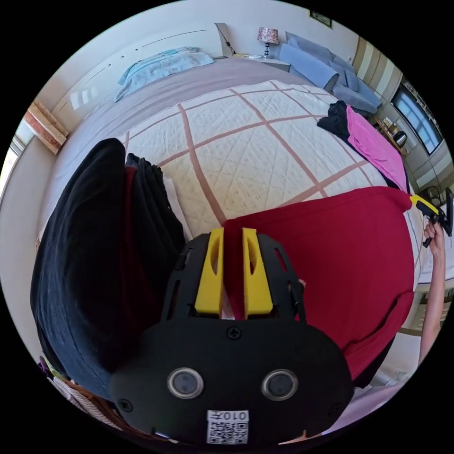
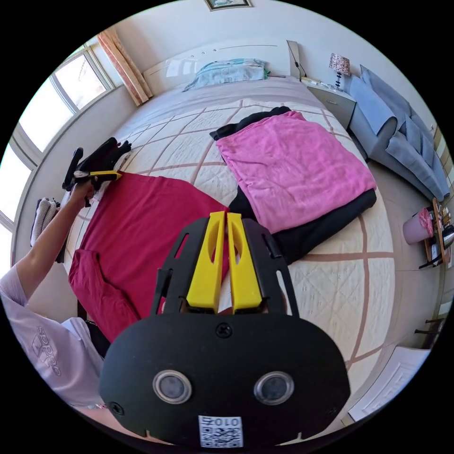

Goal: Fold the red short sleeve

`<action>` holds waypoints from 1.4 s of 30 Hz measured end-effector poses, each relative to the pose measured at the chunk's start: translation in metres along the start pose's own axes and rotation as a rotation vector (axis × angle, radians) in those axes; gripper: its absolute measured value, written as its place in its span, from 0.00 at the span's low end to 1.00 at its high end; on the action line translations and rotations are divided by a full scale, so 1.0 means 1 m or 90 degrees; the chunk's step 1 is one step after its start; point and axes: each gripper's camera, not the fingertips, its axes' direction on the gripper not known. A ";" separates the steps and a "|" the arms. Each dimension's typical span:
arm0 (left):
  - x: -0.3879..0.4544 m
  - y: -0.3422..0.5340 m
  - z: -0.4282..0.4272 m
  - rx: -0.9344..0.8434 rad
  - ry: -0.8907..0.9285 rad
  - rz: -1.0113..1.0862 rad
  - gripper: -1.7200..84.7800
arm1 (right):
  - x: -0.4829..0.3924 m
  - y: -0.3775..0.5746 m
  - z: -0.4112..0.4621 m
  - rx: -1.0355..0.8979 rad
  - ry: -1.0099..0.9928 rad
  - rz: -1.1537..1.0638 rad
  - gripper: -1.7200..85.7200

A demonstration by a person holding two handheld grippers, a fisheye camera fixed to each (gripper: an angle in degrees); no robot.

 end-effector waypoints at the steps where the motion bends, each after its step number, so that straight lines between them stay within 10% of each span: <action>1: 0.000 0.004 -0.003 0.014 0.002 0.000 0.07 | 0.000 0.005 -0.004 0.004 -0.002 -0.001 0.06; 14: 0.037 0.241 -0.160 0.356 0.059 0.425 0.03 | -0.060 0.183 -0.119 0.190 -0.066 -0.270 0.06; 21: 0.015 0.388 -0.132 0.278 0.196 0.486 0.03 | -0.063 0.308 -0.067 0.076 -0.148 -0.178 0.06; 42: 0.030 0.515 -0.108 0.194 0.122 0.518 0.04 | -0.118 0.371 -0.014 0.015 -0.074 -0.124 0.05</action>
